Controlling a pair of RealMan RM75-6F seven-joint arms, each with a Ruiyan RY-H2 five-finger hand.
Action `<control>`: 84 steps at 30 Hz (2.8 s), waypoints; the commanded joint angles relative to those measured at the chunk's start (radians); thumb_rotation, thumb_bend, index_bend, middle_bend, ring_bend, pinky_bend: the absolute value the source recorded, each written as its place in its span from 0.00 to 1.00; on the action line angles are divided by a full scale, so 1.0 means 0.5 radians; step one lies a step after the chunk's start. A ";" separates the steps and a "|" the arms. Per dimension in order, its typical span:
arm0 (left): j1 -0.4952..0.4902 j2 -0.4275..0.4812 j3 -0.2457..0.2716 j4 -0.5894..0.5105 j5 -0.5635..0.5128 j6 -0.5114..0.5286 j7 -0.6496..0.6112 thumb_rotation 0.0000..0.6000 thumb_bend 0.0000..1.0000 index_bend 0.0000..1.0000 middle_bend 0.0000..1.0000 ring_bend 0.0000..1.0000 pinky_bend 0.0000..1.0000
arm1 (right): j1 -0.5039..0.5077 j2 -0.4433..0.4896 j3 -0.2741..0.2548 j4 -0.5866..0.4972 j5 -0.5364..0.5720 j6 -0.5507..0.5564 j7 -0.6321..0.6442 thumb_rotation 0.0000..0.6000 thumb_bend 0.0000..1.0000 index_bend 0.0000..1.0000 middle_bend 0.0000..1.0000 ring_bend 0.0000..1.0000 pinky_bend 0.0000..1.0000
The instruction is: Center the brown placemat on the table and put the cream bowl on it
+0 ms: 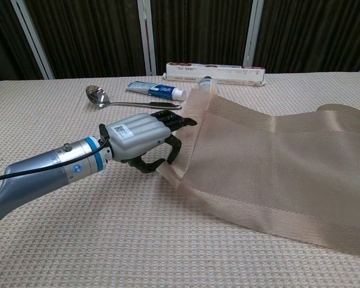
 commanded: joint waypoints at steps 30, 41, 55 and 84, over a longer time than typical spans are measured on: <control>0.352 1.125 0.171 -1.937 -0.229 -0.147 0.936 1.00 0.48 0.66 0.00 0.00 0.00 | -0.035 0.008 -0.010 -0.059 -0.093 0.048 -0.036 1.00 0.00 0.00 0.00 0.00 0.00; 0.491 1.340 0.259 -2.228 -0.331 -0.150 1.148 1.00 0.48 0.66 0.00 0.00 0.00 | -0.042 0.015 -0.013 -0.071 -0.116 0.055 -0.038 1.00 0.00 0.00 0.00 0.00 0.00; 0.640 1.529 0.356 -2.401 -0.341 -0.094 1.223 1.00 0.46 0.65 0.00 0.00 0.00 | -0.059 0.041 -0.018 -0.099 -0.149 0.072 -0.018 1.00 0.00 0.00 0.00 0.00 0.00; 0.810 1.812 0.308 -2.446 -0.182 0.215 0.699 1.00 0.00 0.00 0.00 0.00 0.00 | -0.030 0.016 -0.021 -0.058 -0.079 -0.043 -0.047 1.00 0.00 0.00 0.00 0.00 0.00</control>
